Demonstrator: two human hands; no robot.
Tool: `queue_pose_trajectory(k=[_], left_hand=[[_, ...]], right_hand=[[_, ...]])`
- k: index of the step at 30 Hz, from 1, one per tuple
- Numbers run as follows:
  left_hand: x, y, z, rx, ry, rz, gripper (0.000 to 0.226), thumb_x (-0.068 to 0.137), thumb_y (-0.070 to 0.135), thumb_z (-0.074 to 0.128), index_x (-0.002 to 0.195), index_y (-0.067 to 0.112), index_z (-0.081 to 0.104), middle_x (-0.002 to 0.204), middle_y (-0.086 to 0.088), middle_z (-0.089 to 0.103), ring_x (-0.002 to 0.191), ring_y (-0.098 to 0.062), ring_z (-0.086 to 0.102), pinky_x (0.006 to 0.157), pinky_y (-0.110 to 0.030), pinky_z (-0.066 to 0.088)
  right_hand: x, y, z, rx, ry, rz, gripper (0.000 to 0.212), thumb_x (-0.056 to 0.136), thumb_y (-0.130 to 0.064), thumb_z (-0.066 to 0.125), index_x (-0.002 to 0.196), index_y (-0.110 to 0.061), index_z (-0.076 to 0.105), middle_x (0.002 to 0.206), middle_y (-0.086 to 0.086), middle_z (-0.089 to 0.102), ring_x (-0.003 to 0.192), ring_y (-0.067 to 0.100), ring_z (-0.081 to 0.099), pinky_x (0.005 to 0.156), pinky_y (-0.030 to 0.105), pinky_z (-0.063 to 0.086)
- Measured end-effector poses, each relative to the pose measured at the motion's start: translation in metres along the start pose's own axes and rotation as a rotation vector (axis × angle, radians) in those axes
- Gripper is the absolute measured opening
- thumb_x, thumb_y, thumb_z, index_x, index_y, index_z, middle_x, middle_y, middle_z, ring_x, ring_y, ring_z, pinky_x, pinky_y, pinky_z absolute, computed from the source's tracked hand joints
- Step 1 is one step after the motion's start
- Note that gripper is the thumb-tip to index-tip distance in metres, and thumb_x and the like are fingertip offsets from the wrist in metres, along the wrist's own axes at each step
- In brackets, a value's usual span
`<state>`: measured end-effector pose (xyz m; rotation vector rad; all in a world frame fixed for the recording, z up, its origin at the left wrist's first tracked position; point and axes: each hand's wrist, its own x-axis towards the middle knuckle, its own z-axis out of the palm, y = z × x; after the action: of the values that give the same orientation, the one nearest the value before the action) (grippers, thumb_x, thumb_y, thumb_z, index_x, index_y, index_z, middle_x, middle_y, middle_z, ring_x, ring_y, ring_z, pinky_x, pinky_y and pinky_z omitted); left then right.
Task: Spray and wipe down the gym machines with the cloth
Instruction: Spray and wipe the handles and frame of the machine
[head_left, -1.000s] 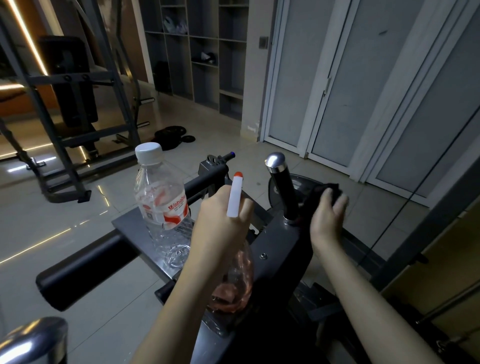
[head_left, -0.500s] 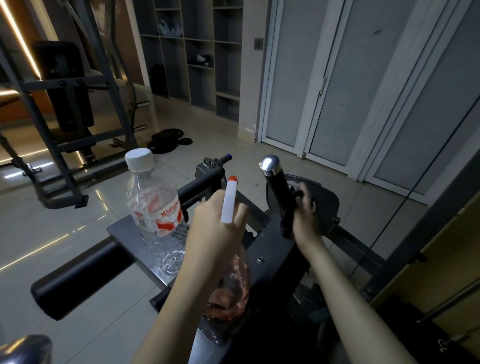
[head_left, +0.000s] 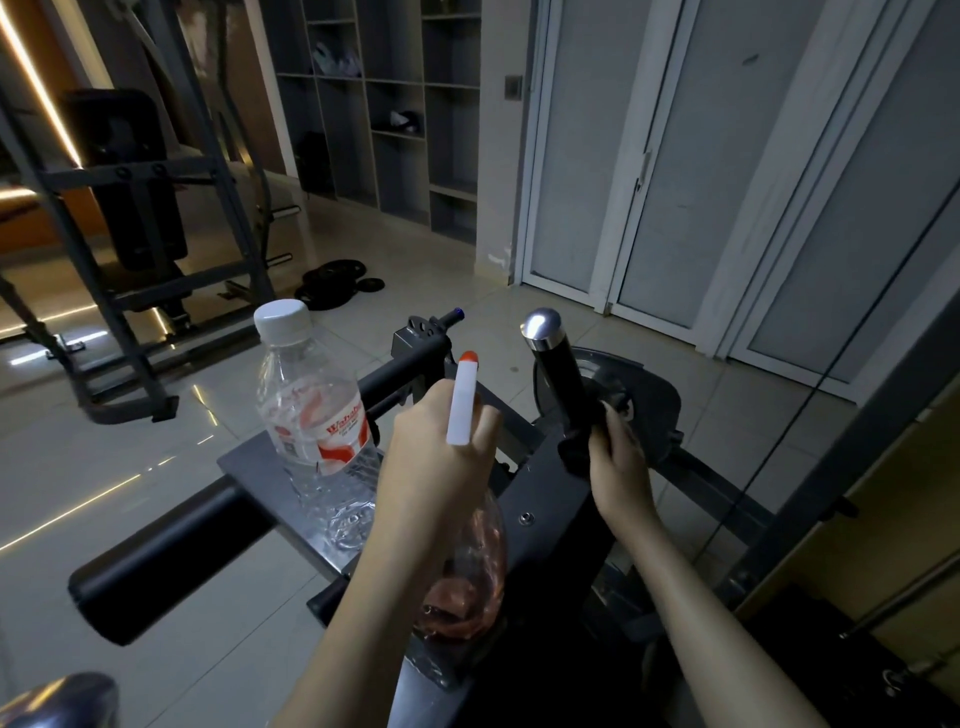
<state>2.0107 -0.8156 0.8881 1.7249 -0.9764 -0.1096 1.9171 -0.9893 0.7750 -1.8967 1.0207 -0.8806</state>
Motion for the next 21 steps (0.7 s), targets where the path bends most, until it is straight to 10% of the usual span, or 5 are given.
queue_pose_trajectory(k=[12, 18, 21], left_hand=[[-0.001, 0.001, 0.001, 0.033, -0.008, 0.013, 0.019, 0.076, 0.031, 0.036, 0.066, 0.016, 0.031, 0.058, 0.001, 0.032, 0.053, -0.015, 0.027, 0.052, -0.031, 0.024], [-0.001, 0.001, 0.001, -0.006, -0.019, -0.006, 0.018, 0.075, 0.029, 0.038, 0.067, 0.014, 0.031, 0.059, 0.000, 0.032, 0.054, -0.015, 0.027, 0.052, -0.032, 0.024], [0.002, -0.002, 0.001, 0.016, -0.017, 0.016, 0.021, 0.075, 0.026, 0.038, 0.070, 0.006, 0.032, 0.062, -0.007, 0.033, 0.057, -0.018, 0.029, 0.053, -0.039, 0.025]], right_hand=[[-0.012, 0.000, -0.011, -0.185, 0.065, -0.195, 0.040, 0.098, -0.014, 0.044, 0.139, -0.014, 0.043, 0.130, 0.016, 0.047, 0.116, 0.031, 0.051, 0.084, 0.027, 0.042], [0.010, -0.067, -0.029, 0.271, 0.241, -0.084, 0.043, 0.101, -0.012, 0.037, 0.144, -0.015, 0.034, 0.138, -0.002, 0.040, 0.123, 0.006, 0.036, 0.077, -0.007, 0.029], [0.008, -0.085, -0.008, 0.291, 0.129, -0.134, 0.040, 0.101, -0.024, 0.036, 0.141, -0.015, 0.040, 0.136, -0.003, 0.043, 0.125, 0.007, 0.036, 0.092, 0.009, 0.030]])
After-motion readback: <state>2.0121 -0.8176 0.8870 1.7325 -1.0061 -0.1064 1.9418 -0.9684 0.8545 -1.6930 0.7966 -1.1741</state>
